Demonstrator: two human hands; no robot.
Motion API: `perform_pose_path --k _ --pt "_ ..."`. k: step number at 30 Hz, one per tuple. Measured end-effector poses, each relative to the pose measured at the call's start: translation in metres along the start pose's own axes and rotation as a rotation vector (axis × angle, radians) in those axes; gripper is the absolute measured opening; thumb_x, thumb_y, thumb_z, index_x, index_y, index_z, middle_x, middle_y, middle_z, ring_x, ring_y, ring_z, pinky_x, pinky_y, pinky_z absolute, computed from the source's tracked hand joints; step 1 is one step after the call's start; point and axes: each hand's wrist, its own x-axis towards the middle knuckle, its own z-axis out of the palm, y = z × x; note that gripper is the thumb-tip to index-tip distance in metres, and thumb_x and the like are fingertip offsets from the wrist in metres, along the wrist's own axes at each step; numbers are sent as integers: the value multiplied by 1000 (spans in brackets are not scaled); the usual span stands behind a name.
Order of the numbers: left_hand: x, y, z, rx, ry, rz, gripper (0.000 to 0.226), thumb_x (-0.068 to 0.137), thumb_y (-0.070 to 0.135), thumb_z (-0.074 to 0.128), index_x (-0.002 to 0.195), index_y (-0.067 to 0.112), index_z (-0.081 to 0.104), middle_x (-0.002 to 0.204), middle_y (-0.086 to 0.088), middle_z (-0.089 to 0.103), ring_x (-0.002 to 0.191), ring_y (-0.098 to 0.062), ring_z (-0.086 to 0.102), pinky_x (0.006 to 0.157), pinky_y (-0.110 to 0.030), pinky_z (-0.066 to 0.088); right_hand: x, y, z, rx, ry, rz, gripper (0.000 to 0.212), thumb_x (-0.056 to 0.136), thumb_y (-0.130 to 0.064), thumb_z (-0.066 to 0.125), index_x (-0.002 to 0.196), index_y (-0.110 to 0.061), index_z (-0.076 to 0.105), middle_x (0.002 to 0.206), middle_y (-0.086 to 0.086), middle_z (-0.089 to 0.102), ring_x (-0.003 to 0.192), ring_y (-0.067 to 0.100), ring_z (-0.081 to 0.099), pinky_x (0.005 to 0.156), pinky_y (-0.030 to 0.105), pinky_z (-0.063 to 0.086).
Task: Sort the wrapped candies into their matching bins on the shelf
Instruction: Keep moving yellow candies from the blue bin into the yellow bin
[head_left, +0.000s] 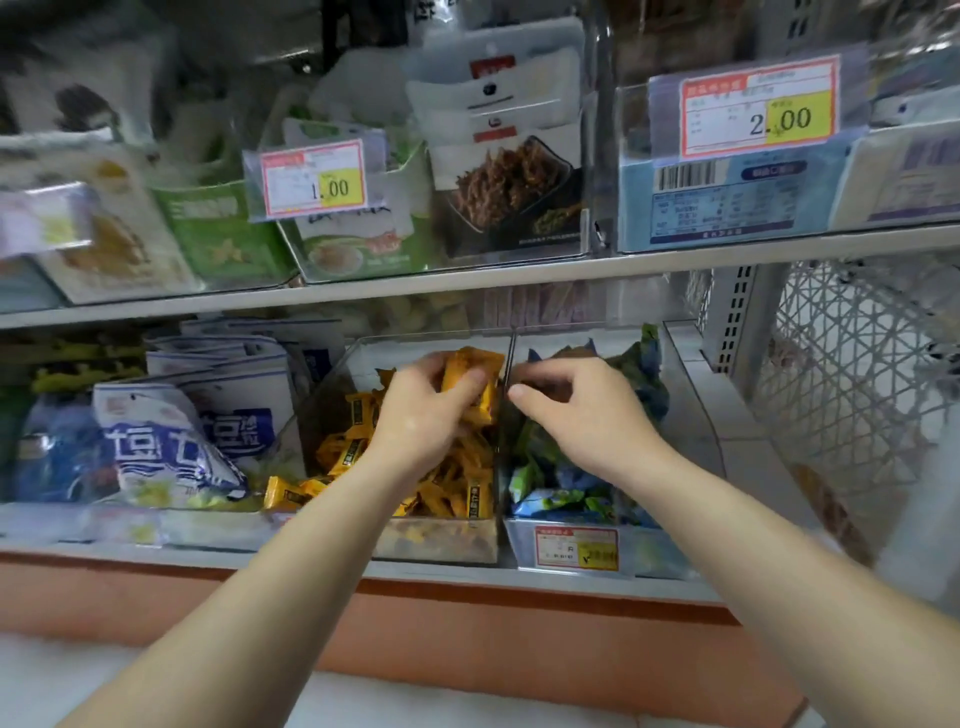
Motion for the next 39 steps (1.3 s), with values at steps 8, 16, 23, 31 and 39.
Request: perform_pose_path --k 8,16,23,31,39 --pt "45 9 -23 828 -39 -13 69 88 58 62 145 24 45 141 -5 56 123 -28 56 95 -37 49 3 25 -57 -457 -5 -2 26 87 -41 66 110 -32 72 114 -5 64 104 18 60 87 33 49" --pt "-10 38 78 562 -500 416 22 91 41 64 108 30 71 98 17 71 88 5 63 76 -15 51 -21 69 -109 -517 56 104 51 83 -33 70 132 -21 58 120 5 58 105 24 59 86 32 47" --pt "-8 18 139 789 -1078 245 35 92 56 57 119 36 67 118 16 65 105 -9 58 88 -25 46 -37 97 -117 -430 -133 182 55 93 -45 54 143 -24 45 110 -15 61 80 -4 55 64 10 37" --pt "24 17 101 1008 -1010 372 31 86 45 71 116 37 67 119 17 61 98 -4 54 78 -20 43 -35 98 -117 -372 -156 186 53 95 -42 56 142 -20 44 106 -10 57 89 13 55 74 24 37" --pt "22 39 126 1209 -1004 437 41 85 61 59 113 33 70 111 6 63 102 -16 57 89 -39 51 -35 96 -119 -383 -156 174 54 95 -42 56 143 -21 42 108 -11 58 87 10 52 63 10 34"
